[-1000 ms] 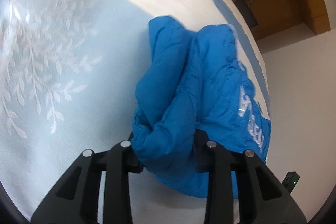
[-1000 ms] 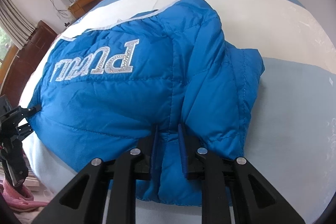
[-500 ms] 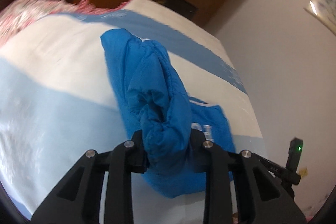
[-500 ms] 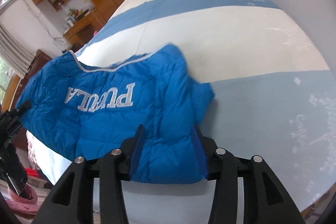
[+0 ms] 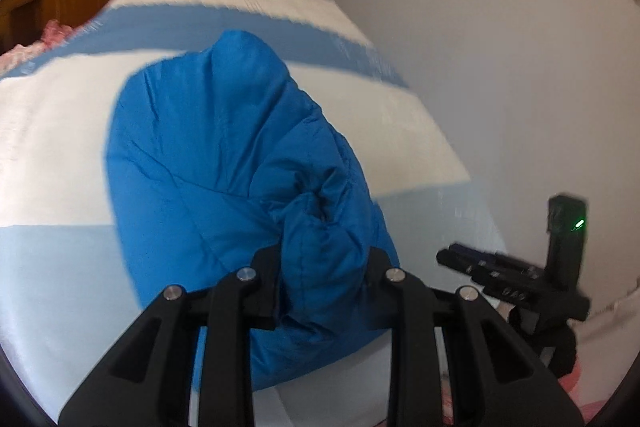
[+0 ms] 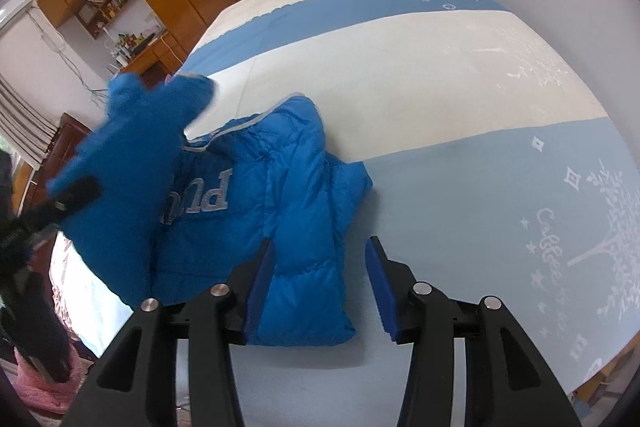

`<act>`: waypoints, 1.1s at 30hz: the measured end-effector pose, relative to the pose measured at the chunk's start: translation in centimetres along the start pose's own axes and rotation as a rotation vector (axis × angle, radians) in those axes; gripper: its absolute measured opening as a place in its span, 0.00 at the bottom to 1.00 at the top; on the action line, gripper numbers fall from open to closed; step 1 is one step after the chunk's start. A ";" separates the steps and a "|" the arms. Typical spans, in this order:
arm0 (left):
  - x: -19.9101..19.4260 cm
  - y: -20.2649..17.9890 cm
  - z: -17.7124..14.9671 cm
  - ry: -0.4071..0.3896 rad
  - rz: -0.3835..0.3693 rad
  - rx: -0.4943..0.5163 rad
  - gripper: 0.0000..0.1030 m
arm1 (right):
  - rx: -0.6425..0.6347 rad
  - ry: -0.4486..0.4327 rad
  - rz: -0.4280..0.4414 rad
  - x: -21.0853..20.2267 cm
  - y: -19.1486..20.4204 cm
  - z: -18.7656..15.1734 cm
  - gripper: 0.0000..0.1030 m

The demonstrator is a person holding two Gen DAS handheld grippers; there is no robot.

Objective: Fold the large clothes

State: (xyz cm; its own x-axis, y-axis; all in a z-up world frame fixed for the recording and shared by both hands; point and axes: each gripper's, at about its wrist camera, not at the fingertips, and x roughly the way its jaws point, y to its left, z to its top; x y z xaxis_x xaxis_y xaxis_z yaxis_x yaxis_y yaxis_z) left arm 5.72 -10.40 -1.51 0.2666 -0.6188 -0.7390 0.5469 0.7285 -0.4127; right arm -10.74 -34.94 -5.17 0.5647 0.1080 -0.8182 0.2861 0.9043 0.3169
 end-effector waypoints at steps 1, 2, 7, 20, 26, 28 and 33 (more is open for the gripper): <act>1.4 -0.2 -0.2 0.030 0.001 0.014 0.24 | 0.003 0.002 -0.002 0.1 -0.2 0.0 0.46; 2.5 -0.3 -0.4 0.052 0.005 0.026 0.24 | 0.005 0.003 -0.003 0.1 -0.4 0.0 0.46; 6.3 -0.8 -1.0 0.121 0.021 0.079 0.26 | 0.022 0.007 -0.007 0.4 -1.3 -0.3 0.46; 9.8 -0.1 -2.9 0.168 0.024 0.122 0.36 | 0.006 0.037 0.031 1.8 -0.7 0.7 0.46; 5.8 0.5 -1.9 0.171 -0.088 0.008 0.57 | -0.052 0.020 0.044 1.5 0.8 3.1 0.54; 3.0 0.1 -1.8 0.143 -0.092 0.008 0.58 | -0.058 0.025 0.059 1.5 1.2 3.8 0.56; -1.2 2.2 -0.5 0.073 0.054 -0.028 0.61 | -0.088 0.065 0.138 2.1 3.0 5.6 0.73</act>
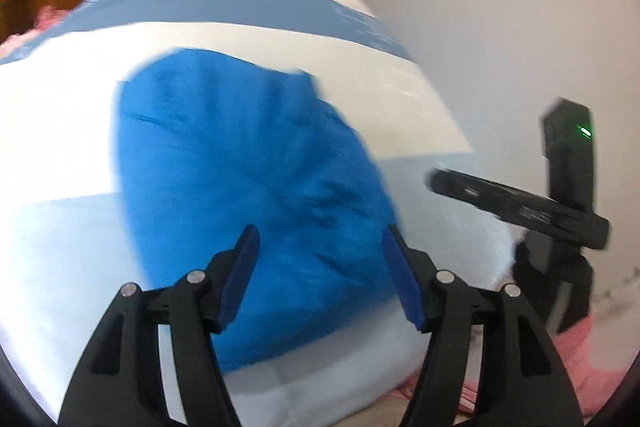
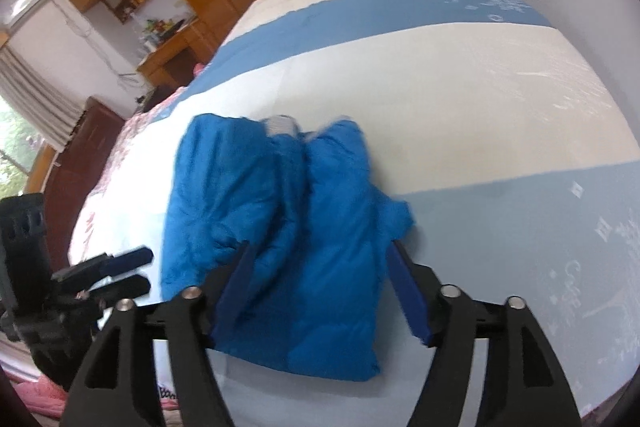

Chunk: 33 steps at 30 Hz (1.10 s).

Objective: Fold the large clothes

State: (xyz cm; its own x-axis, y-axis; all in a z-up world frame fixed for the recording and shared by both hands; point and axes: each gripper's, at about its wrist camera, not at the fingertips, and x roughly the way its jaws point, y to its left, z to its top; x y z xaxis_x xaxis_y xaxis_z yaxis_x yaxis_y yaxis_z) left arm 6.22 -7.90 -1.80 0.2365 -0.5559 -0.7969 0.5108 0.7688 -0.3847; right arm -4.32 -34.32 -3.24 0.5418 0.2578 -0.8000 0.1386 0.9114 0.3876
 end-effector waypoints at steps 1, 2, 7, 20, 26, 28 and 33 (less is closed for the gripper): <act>-0.1 1.0 0.6 -0.003 0.044 -0.025 0.61 | -0.006 0.019 0.032 0.5 0.5 0.5 0.78; 0.0 2.3 0.9 -0.002 0.097 -0.046 0.61 | -0.007 0.039 0.063 1.1 0.8 1.0 0.81; 1.6 7.1 2.0 0.044 0.241 -0.156 0.59 | -0.005 0.129 0.123 4.9 1.8 3.6 0.86; 1.7 11.7 0.7 0.047 0.278 -0.273 0.59 | -0.011 0.354 0.236 15.6 3.8 5.1 0.61; 1.0 12.2 0.9 0.036 0.273 -0.293 0.59 | 0.000 0.280 0.358 11.8 4.4 5.7 0.16; 0.4 11.6 1.3 0.020 0.254 -0.284 0.59 | -0.015 0.226 0.368 8.9 4.7 5.7 0.14; -1.1 8.1 2.1 -0.011 0.197 -0.200 0.59 | -0.019 0.107 0.337 2.3 3.6 5.0 0.12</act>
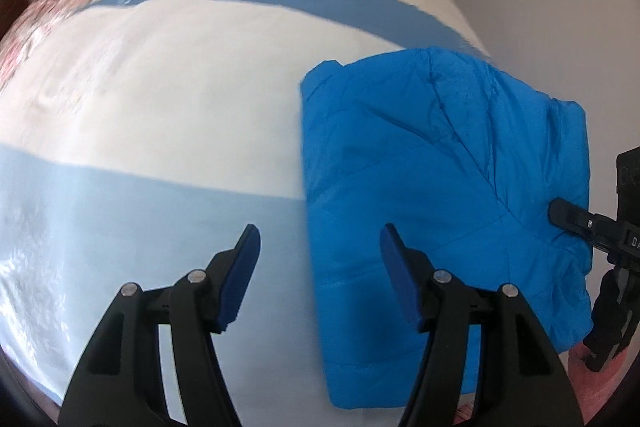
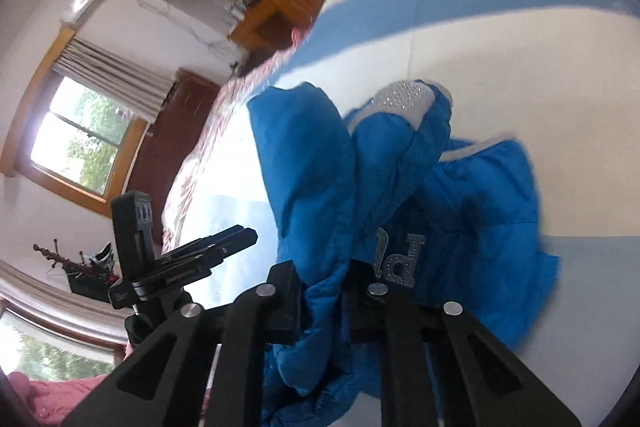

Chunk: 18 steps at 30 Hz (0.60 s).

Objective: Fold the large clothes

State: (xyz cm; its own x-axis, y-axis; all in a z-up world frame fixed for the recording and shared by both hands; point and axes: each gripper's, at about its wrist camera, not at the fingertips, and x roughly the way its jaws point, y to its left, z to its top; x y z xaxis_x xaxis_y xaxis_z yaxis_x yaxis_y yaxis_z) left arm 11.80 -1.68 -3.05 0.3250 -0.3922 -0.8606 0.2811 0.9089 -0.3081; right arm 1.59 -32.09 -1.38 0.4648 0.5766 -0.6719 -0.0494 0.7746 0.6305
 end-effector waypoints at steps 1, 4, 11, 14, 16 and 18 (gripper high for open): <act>-0.1 -0.7 0.0 -0.001 -0.009 0.016 0.59 | 0.006 -0.011 -0.012 -0.7 -0.2 -0.3 0.12; -0.1 -3.0 -0.4 0.009 -0.039 0.079 0.59 | 0.036 -0.044 -0.078 -2.5 -1.4 -1.6 0.12; 3.8 -6.8 -2.1 0.096 -0.039 0.199 0.57 | 0.180 -0.038 -0.134 -1.9 -6.9 -4.9 0.13; 5.4 -6.6 -3.1 0.138 -0.045 0.208 0.59 | 0.216 -0.040 -0.148 -0.2 -8.9 -6.4 0.15; 6.2 -6.2 -3.4 0.150 -0.054 0.205 0.61 | 0.242 -0.052 -0.136 0.9 -10.0 -7.0 0.19; 6.7 -5.4 -4.2 0.149 -0.050 0.210 0.64 | 0.279 -0.061 -0.110 2.6 -11.9 -8.0 0.23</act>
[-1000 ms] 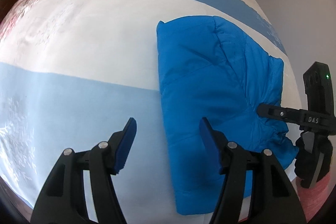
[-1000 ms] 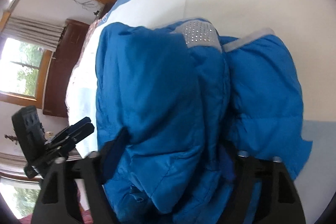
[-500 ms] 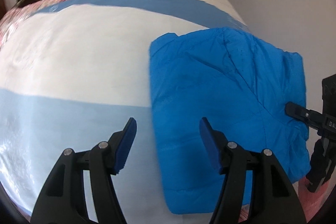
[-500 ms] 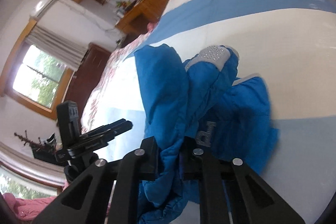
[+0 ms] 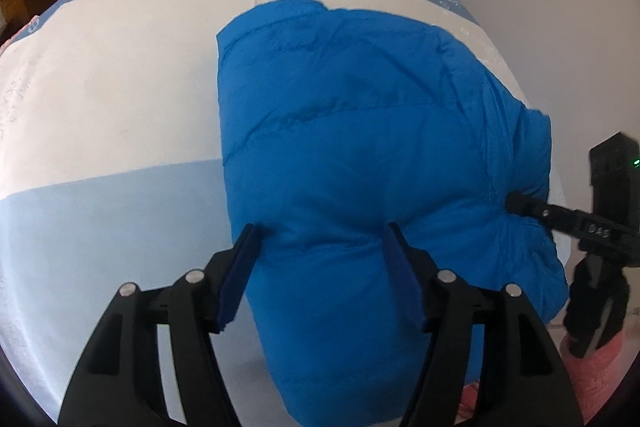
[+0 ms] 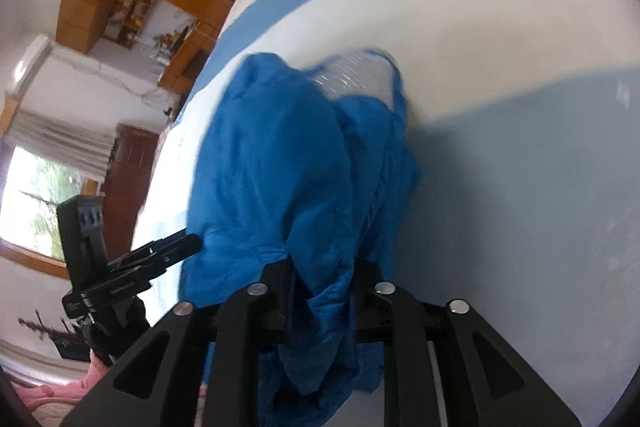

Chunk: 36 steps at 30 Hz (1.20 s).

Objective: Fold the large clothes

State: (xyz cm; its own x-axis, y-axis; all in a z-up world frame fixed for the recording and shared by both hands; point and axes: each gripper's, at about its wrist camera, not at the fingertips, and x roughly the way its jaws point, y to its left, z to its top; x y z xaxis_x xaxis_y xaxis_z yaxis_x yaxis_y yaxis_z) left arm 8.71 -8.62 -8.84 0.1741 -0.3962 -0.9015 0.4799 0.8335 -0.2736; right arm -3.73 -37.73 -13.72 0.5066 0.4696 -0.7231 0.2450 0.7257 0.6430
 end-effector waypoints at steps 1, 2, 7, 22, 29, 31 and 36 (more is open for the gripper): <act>0.6 0.3 0.0 -0.002 0.006 0.004 0.67 | 0.012 -0.004 0.010 0.6 -0.5 -0.2 0.25; 1.0 0.5 -0.2 -0.003 0.008 0.002 0.70 | 0.034 -0.009 0.026 1.1 -1.0 -0.3 0.26; 1.4 1.3 -0.4 0.017 -0.023 -0.042 0.71 | 0.041 -0.010 0.022 0.6 -1.0 0.0 0.30; -6.2 -2.3 -3.5 -0.078 -0.018 -0.028 0.32 | -0.361 -0.249 -0.195 -6.3 13.0 -3.7 0.19; -3.3 -3.7 -3.7 -0.038 -0.004 0.037 0.33 | -0.343 -0.103 -0.165 -2.8 11.1 -5.2 0.19; -3.1 -3.6 -4.1 -0.031 0.001 0.051 0.33 | -0.322 -0.073 -0.181 -2.1 9.3 -6.0 0.15; -1.3 -3.1 -4.8 -0.010 -0.012 0.060 0.33 | -0.197 -0.044 -0.132 0.0 4.8 -7.5 0.01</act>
State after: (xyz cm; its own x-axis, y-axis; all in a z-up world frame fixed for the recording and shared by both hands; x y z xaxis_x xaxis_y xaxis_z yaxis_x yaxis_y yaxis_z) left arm 2.89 -8.82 -8.45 0.1763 -0.4098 -0.8950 0.5328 0.8043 -0.2633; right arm -8.77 -30.41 -12.52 0.5173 0.3454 -0.7830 0.1478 0.8651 0.4793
